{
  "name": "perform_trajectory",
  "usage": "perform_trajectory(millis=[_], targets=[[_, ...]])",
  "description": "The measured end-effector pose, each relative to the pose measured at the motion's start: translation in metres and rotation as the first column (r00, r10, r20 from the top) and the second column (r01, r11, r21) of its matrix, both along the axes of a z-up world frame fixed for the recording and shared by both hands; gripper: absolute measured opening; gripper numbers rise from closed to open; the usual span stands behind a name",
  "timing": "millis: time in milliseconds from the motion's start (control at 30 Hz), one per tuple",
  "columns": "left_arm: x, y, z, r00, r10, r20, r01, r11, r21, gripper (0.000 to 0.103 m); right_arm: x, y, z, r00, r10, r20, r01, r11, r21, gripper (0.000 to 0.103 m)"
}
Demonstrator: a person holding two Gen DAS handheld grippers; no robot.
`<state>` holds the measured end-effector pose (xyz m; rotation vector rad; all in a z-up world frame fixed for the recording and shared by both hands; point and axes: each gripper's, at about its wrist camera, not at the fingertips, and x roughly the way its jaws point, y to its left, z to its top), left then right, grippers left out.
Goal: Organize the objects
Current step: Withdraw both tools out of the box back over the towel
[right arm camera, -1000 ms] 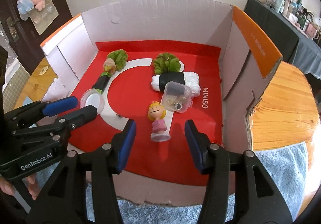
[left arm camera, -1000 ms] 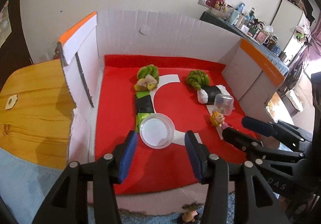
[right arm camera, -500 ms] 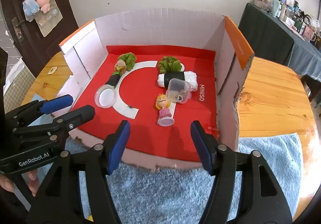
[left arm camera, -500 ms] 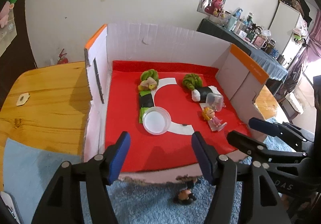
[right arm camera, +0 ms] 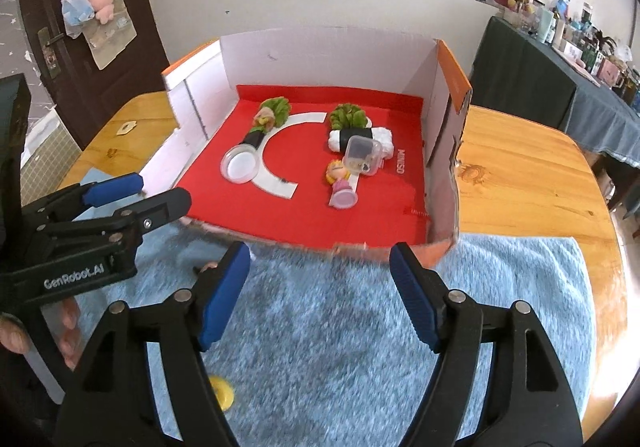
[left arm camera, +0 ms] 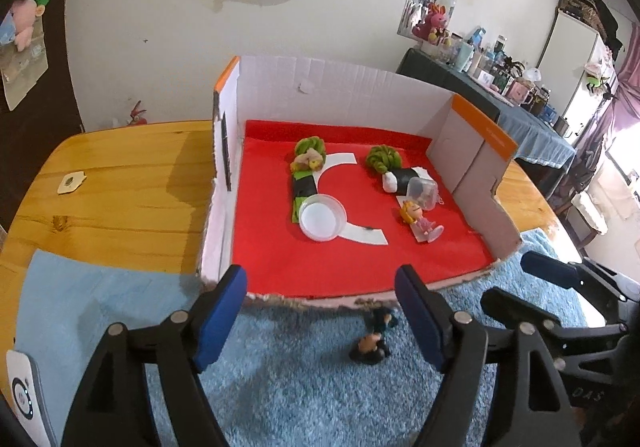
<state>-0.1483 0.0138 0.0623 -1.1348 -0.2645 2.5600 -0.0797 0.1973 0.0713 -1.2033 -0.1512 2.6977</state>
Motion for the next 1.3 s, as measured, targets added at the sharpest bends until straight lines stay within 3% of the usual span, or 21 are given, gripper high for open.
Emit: perform_trajectory(millis=[467, 967, 1200, 1300], targets=[[0.032, 0.002, -0.008, 1.000, -0.003, 0.004, 0.003, 1.000, -0.007, 0.082, 0.041, -0.024, -0.014, 0.999, 0.038, 0.016, -0.038, 0.999, -0.002, 0.075], [0.054, 0.006, -0.023, 1.000, -0.024, 0.017, 0.025, 1.000, -0.018, 0.082, 0.068, -0.053, -0.057, 0.992, 0.097, 0.076, -0.098, 0.995, 0.010, 0.075], [0.055, 0.009, -0.026, 0.999, -0.045, 0.016, 0.045, 0.999, -0.023, 0.079, 0.068, -0.062, -0.071, 0.991, 0.095, 0.091, -0.101, 0.993, 0.061, 0.075], [0.053, 0.012, -0.029, 0.998, -0.061, 0.027, 0.061, 0.998, -0.016, 0.073, 0.067, -0.059, -0.078, 0.992, 0.075, 0.101, -0.085, 0.991, 0.098, 0.075]])
